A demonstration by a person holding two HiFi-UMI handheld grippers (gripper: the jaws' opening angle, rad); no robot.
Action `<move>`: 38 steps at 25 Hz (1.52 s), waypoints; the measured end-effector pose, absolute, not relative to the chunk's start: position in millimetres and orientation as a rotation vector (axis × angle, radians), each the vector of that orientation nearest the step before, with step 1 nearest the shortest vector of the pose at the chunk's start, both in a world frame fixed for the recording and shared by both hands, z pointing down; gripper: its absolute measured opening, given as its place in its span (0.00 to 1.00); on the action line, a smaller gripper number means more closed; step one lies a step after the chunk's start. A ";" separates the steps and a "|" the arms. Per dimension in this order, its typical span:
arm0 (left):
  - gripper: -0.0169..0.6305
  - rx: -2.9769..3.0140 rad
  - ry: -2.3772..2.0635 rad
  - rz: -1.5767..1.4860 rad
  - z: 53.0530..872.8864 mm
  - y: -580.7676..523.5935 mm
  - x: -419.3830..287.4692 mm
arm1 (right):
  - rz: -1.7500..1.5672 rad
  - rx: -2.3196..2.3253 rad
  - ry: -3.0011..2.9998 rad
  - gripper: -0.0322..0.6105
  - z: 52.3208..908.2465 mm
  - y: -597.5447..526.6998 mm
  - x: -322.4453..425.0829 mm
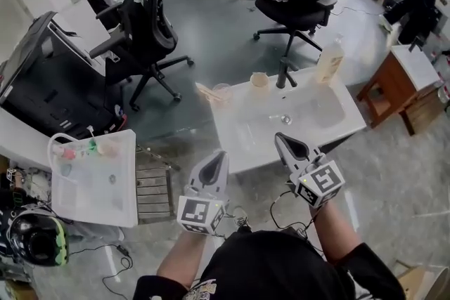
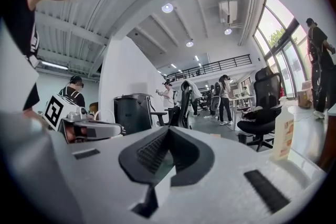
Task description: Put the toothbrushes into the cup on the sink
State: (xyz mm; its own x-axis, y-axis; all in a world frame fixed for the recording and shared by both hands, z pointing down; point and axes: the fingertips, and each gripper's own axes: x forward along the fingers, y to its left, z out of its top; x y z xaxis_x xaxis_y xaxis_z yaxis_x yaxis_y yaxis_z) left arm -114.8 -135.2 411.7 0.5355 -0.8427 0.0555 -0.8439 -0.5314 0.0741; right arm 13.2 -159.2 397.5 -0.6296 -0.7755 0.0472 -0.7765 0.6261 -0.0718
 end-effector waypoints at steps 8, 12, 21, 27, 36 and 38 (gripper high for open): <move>0.04 2.615 -1.597 -0.001 397.7 -71.4 -47.7 | 0.058 1.238 -2.837 0.06 396.4 -92.5 76.3; 0.04 2.562 -1.690 -0.003 397.7 -35.3 -26.1 | 0.056 1.151 -2.887 0.06 397.7 -61.5 95.8; 0.04 2.502 -1.816 -0.019 385.2 12.8 -30.1 | 0.095 1.046 -2.945 0.06 396.6 -22.7 90.0; 0.04 2.513 -1.794 -0.052 380.3 25.8 -59.6 | 0.095 1.089 -2.935 0.06 390.4 -8.3 65.6; 0.04 2.561 -1.675 -0.057 386.9 36.0 -114.4 | 0.113 1.225 -2.863 0.06 392.4 16.0 15.2; 0.04 2.574 -1.640 -0.068 388.2 37.4 -119.5 | 0.111 1.255 -2.838 0.06 392.6 21.5 10.7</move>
State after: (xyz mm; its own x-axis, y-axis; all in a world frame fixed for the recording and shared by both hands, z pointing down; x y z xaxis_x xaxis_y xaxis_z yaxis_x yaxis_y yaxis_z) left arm -119.5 37.4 388.2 0.4232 -0.9060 0.0102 -0.9020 -0.4203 0.0988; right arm 10.7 21.5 392.6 -0.6725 -0.7375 0.0620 -0.7400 0.6707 -0.0505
